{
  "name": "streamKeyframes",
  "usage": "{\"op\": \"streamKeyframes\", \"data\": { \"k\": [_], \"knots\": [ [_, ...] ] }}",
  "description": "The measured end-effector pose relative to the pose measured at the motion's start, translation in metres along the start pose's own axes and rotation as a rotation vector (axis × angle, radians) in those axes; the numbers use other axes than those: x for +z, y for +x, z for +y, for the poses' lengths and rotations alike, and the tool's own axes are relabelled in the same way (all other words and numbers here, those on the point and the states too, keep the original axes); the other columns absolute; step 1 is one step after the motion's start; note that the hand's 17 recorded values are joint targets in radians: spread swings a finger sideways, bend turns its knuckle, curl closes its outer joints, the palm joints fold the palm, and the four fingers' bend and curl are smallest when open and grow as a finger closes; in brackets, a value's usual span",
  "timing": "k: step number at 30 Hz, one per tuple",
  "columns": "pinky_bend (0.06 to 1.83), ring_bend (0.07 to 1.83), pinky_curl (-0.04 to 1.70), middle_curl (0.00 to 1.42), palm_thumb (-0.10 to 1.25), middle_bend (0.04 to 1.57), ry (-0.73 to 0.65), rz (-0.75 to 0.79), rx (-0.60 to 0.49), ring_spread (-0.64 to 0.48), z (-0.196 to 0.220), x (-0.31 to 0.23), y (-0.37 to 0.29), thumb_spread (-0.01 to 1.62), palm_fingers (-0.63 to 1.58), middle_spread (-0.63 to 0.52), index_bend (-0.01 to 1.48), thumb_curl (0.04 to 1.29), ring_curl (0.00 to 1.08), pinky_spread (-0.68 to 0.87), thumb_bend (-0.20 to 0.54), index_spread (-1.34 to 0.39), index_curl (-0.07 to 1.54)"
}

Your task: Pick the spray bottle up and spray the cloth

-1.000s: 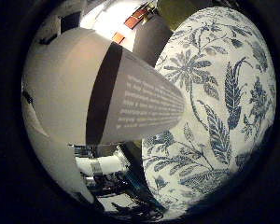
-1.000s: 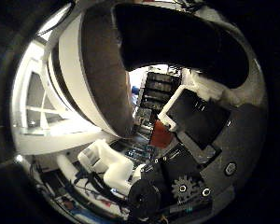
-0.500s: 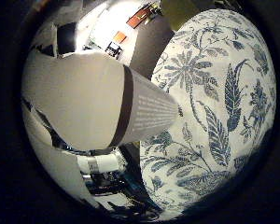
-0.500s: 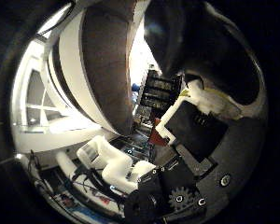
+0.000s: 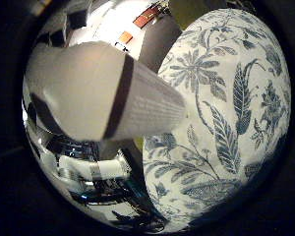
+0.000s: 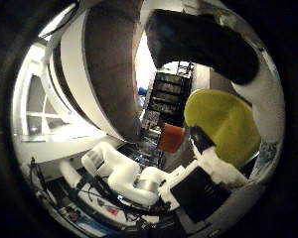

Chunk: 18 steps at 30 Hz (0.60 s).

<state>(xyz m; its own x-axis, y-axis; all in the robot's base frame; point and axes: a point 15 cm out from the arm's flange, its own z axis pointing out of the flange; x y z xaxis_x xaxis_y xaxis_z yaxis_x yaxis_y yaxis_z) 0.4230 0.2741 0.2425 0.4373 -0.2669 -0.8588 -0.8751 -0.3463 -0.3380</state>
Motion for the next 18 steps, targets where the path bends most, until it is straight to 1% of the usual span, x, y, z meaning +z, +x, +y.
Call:
{"op": "streamKeyframes", "data": {
  "k": [2,6,13,18],
  "knots": [
    [0.57,0.75,0.76,0.53,0.87,0.54,0.0,0.015,-0.001,-0.11,0.002,-0.007,0.005,0.94,0.02,-0.06,0.31,0.6,0.51,0.15,-0.025,-0.4,0.54],
    [0.52,0.63,0.66,0.47,0.86,0.43,0.01,0.047,0.001,-0.05,0.004,-0.028,0.017,0.96,0.06,0.0,0.22,0.58,0.45,0.3,-0.024,-0.37,0.47],
    [0.45,0.55,0.55,0.42,0.86,0.34,0.043,0.106,0.014,-0.02,0.008,-0.07,0.033,0.96,0.13,0.02,0.17,0.57,0.4,0.37,-0.023,-0.35,0.39],
    [0.44,0.52,0.5,0.4,0.86,0.31,0.066,0.119,0.008,0.0,0.009,-0.096,0.028,0.96,0.16,0.02,0.16,0.56,0.38,0.38,-0.022,-0.34,0.36]
  ]
}}
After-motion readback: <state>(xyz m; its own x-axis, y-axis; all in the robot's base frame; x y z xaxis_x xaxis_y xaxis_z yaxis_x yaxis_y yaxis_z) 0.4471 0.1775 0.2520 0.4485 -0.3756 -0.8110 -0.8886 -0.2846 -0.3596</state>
